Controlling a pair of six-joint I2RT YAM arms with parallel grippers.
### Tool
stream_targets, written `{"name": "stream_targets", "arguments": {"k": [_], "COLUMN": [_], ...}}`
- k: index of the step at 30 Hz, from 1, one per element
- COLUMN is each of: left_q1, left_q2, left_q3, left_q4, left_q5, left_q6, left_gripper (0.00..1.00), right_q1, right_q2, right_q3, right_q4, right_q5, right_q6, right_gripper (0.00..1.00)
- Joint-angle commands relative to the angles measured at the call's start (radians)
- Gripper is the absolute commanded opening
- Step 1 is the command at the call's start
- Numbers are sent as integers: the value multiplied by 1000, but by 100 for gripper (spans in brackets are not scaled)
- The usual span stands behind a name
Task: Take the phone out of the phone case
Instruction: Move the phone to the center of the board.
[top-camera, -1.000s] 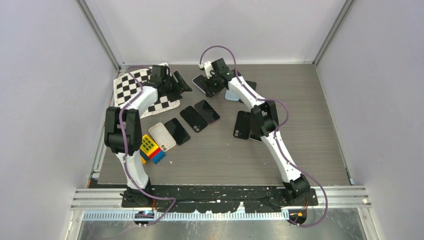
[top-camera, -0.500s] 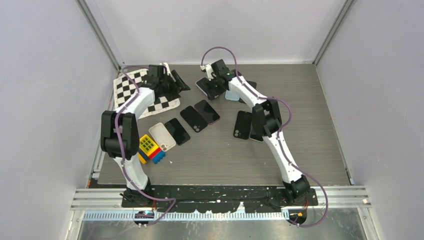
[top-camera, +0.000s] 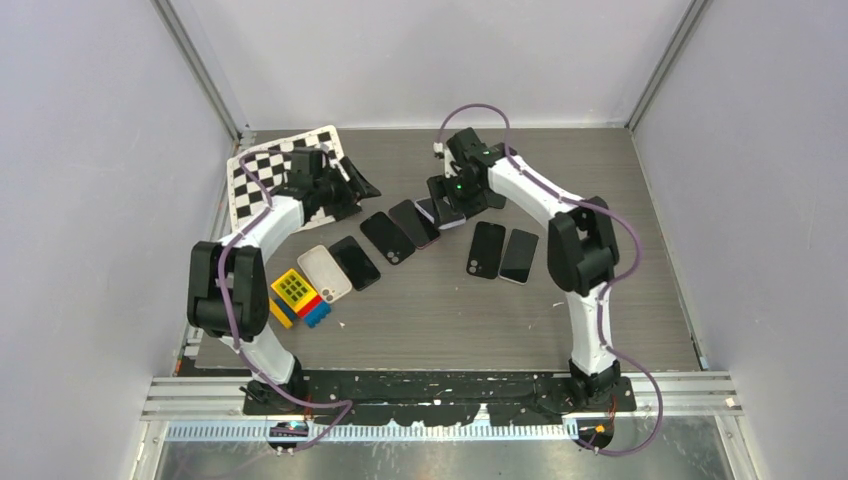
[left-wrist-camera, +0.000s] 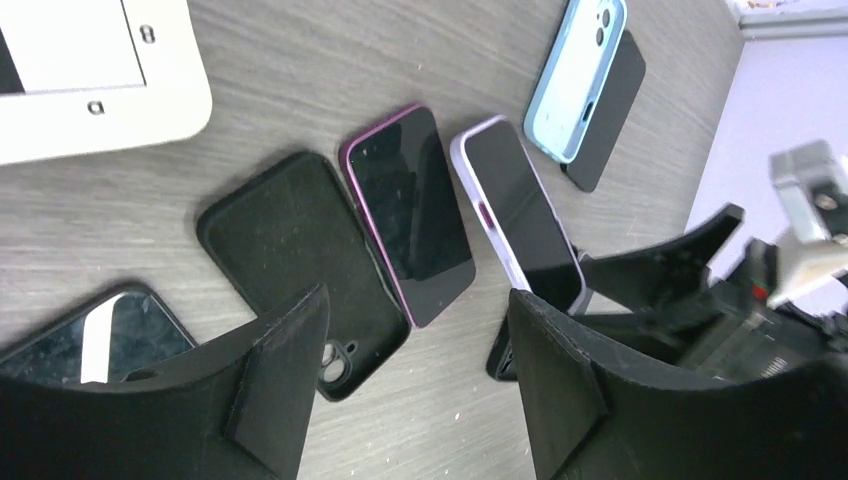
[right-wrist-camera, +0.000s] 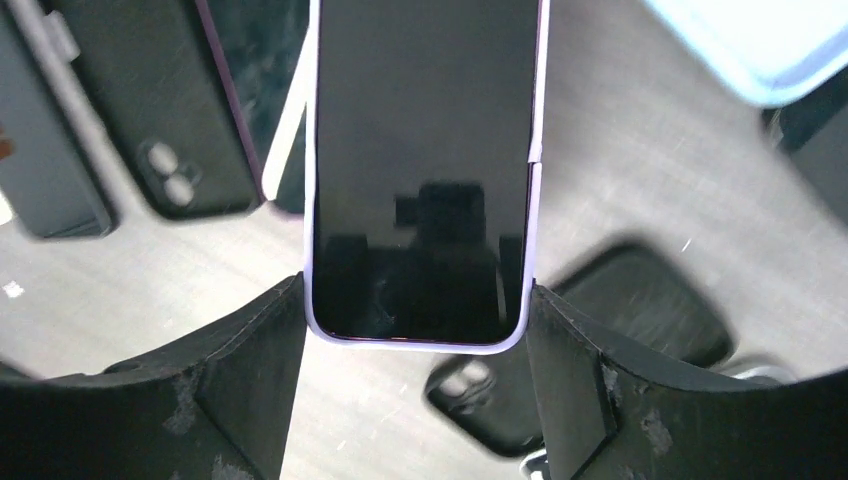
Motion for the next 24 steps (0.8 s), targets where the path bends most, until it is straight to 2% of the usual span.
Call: {"name": "stream_targets", "arguments": {"k": [1, 6, 11, 17, 21, 24], "left_q1": [6, 1, -1, -1, -1, -1], "left_q2": [-77, -111, -145, -162, -168, -177], "left_q3": [-72, -146, -185, -203, -215, -224], "left_q4": [102, 132, 134, 126, 123, 115], "left_q5": [79, 131, 139, 142, 143, 133], "left_q6": [-31, -57, -52, -47, -47, -41], "left_gripper": [68, 69, 69, 69, 69, 69], "right_q1": [-5, -4, 16, 101, 202, 284], "right_q2": [-225, -380, -523, -673, -711, -690], "right_q3": [-137, -319, -544, -746, -836, -880], "right_q4": [53, 100, 99, 131, 213, 251], "right_q5": [-132, -224, -232, -234, -178, -63], "right_q6": [151, 240, 259, 289, 309, 317], "right_gripper": [37, 37, 37, 37, 37, 38]}}
